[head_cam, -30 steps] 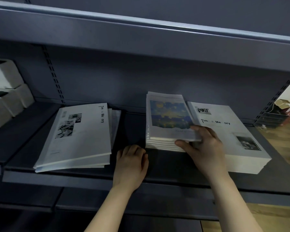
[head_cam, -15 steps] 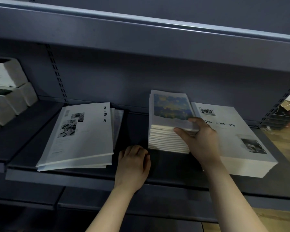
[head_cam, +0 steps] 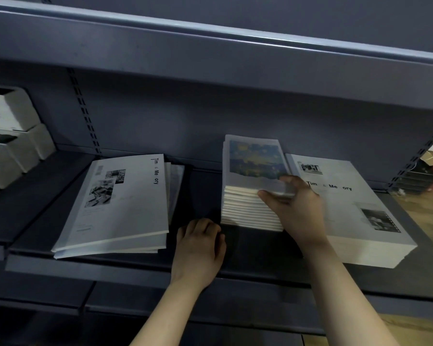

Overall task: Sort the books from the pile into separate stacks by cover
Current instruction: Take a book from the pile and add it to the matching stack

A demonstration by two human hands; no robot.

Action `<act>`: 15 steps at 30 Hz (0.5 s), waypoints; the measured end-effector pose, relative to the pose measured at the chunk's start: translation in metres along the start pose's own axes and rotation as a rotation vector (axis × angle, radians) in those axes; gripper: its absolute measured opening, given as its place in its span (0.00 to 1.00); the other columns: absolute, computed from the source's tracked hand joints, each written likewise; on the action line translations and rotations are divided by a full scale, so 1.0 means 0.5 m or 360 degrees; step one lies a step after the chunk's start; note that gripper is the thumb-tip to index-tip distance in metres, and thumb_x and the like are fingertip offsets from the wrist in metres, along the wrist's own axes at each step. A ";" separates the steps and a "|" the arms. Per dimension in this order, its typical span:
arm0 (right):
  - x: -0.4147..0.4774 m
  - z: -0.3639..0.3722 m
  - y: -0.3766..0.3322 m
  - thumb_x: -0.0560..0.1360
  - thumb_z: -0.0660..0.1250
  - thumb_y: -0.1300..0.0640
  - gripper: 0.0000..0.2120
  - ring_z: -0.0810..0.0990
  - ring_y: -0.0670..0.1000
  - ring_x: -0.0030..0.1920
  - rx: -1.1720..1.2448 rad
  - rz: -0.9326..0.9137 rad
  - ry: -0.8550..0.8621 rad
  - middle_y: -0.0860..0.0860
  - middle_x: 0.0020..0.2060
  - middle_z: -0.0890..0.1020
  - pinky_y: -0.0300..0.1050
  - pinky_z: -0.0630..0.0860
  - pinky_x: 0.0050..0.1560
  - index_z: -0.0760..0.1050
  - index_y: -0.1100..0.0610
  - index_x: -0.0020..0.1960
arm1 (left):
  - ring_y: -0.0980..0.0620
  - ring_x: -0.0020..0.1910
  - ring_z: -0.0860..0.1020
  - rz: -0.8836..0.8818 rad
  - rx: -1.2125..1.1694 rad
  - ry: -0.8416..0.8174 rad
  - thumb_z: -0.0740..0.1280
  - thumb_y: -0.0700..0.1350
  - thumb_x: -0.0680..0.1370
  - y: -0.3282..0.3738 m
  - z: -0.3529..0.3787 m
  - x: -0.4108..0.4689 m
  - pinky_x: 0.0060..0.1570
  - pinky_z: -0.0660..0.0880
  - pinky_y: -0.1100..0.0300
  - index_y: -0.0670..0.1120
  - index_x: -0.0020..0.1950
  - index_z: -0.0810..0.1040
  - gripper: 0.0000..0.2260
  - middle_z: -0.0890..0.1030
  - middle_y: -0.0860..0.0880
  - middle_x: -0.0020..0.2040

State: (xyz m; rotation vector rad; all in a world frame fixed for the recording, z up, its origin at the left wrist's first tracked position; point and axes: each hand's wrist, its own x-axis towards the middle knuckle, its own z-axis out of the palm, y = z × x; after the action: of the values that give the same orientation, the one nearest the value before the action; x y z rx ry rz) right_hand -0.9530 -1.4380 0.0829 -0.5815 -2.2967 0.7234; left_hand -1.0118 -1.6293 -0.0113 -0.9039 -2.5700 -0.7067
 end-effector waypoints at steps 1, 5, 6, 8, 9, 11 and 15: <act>0.000 -0.001 0.001 0.67 0.74 0.45 0.27 0.77 0.50 0.56 0.0004 -0.0013 -0.0013 0.51 0.55 0.80 0.36 0.68 0.51 0.74 0.56 0.61 | 0.49 0.48 0.76 -0.0001 0.0004 0.0002 0.55 0.52 0.76 0.001 0.000 0.000 0.50 0.71 0.53 0.50 0.47 0.80 0.15 0.79 0.52 0.49; 0.002 -0.006 0.006 0.64 0.77 0.46 0.31 0.76 0.50 0.59 -0.0020 -0.0068 -0.0087 0.51 0.58 0.79 0.36 0.68 0.55 0.74 0.56 0.63 | 0.49 0.48 0.76 0.0002 0.0021 0.0003 0.55 0.52 0.76 0.000 -0.001 -0.002 0.50 0.70 0.54 0.50 0.47 0.80 0.15 0.79 0.52 0.49; 0.002 -0.005 0.006 0.64 0.77 0.47 0.32 0.75 0.51 0.59 -0.0041 -0.0079 -0.0097 0.51 0.59 0.78 0.36 0.67 0.55 0.73 0.57 0.64 | 0.49 0.48 0.76 -0.0003 0.0018 -0.0006 0.55 0.53 0.76 0.000 -0.002 -0.002 0.51 0.70 0.54 0.50 0.48 0.80 0.15 0.78 0.52 0.49; 0.001 -0.002 0.006 0.64 0.78 0.50 0.32 0.75 0.52 0.60 -0.0075 -0.0103 -0.0085 0.53 0.59 0.78 0.36 0.66 0.55 0.73 0.57 0.64 | 0.50 0.49 0.76 -0.0008 0.0010 -0.0018 0.55 0.53 0.76 0.000 -0.002 -0.001 0.51 0.70 0.54 0.50 0.48 0.80 0.15 0.78 0.52 0.50; 0.000 0.001 0.007 0.64 0.78 0.51 0.32 0.75 0.53 0.60 -0.0082 -0.0115 -0.0071 0.53 0.59 0.78 0.36 0.66 0.55 0.73 0.58 0.64 | 0.49 0.49 0.76 -0.0005 0.0016 -0.0017 0.55 0.53 0.76 0.001 -0.002 0.000 0.51 0.70 0.54 0.50 0.48 0.80 0.15 0.78 0.52 0.50; 0.000 0.004 0.008 0.64 0.78 0.51 0.31 0.76 0.53 0.60 -0.0082 -0.0132 -0.0045 0.54 0.59 0.78 0.36 0.66 0.56 0.73 0.59 0.64 | 0.49 0.49 0.76 0.0003 0.0027 -0.0014 0.56 0.52 0.76 0.001 -0.002 0.001 0.51 0.70 0.54 0.50 0.48 0.80 0.14 0.79 0.52 0.49; 0.002 0.007 0.007 0.64 0.78 0.51 0.30 0.77 0.53 0.58 -0.0073 -0.0134 -0.0004 0.53 0.58 0.79 0.36 0.67 0.54 0.74 0.59 0.63 | 0.49 0.50 0.75 -0.0003 -0.0004 -0.0028 0.59 0.51 0.76 0.000 -0.001 0.000 0.52 0.70 0.53 0.50 0.49 0.80 0.12 0.78 0.51 0.50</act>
State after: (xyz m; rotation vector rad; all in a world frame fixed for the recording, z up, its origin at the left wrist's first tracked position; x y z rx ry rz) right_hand -0.9554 -1.4359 0.0787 -0.5019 -2.3302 0.6334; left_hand -1.0118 -1.6295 -0.0109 -0.9127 -2.5860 -0.7059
